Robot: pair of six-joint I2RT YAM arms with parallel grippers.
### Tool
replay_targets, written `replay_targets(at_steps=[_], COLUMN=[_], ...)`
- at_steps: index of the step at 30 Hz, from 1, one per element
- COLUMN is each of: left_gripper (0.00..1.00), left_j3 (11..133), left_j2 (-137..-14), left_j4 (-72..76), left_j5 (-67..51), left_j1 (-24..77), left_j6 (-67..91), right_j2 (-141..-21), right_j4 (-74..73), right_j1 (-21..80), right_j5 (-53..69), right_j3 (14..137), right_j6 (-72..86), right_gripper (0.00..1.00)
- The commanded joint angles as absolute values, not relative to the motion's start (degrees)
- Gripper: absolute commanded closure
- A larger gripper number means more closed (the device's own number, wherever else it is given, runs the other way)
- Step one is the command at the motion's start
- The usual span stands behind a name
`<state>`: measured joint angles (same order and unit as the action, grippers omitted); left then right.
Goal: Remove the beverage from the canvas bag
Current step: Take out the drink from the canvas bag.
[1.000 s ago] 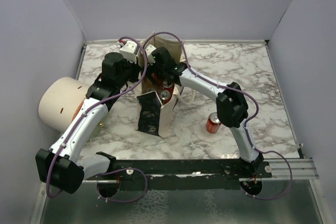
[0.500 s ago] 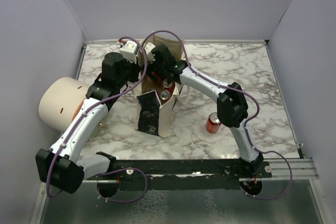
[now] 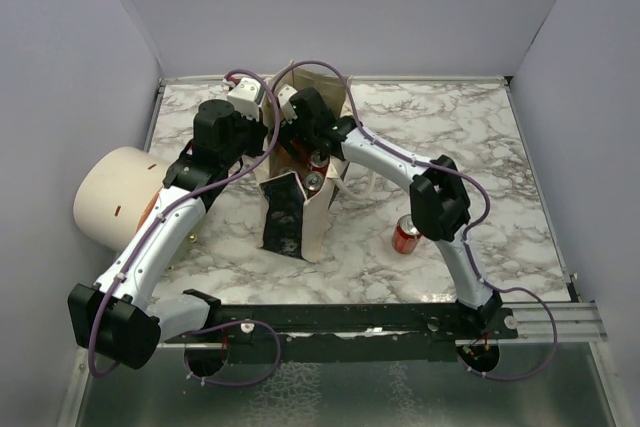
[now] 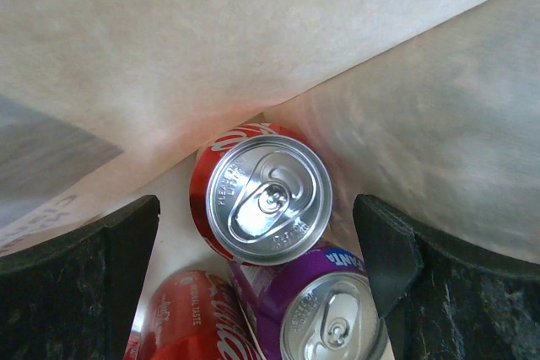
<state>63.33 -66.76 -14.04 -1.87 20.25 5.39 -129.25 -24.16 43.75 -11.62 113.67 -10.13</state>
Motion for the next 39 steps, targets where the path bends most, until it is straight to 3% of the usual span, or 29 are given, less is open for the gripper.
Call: replay_targets(at_steps=[1, 15, 32, 39], left_gripper=[1.00, 1.00, 1.00, 1.00], left_j3=[66.1, 67.8, 67.8, 69.2], left_j2=[-64.6, -64.5, -64.2, -65.2], left_j4=[-5.9, -6.6, -6.8, -8.8], left_j5=[-1.9, 0.1, 1.1, 3.0], left_j1=[19.9, 19.9, 19.9, 19.9], left_j6=[3.9, 2.3, 4.3, 5.6], right_j2=[-133.7, -138.5, -134.0, -130.6], right_j4=[-23.6, -23.4, -23.4, -24.6], right_j1=[42.7, 42.6, 42.7, 42.7], right_j5=[-10.0, -7.2, -9.2, -6.6], right_j3=[112.4, 115.1, 123.6, 127.3], right_j6=[-10.0, -12.0, -9.0, -5.9], right_gripper=[0.00, 0.05, 0.84, 0.98])
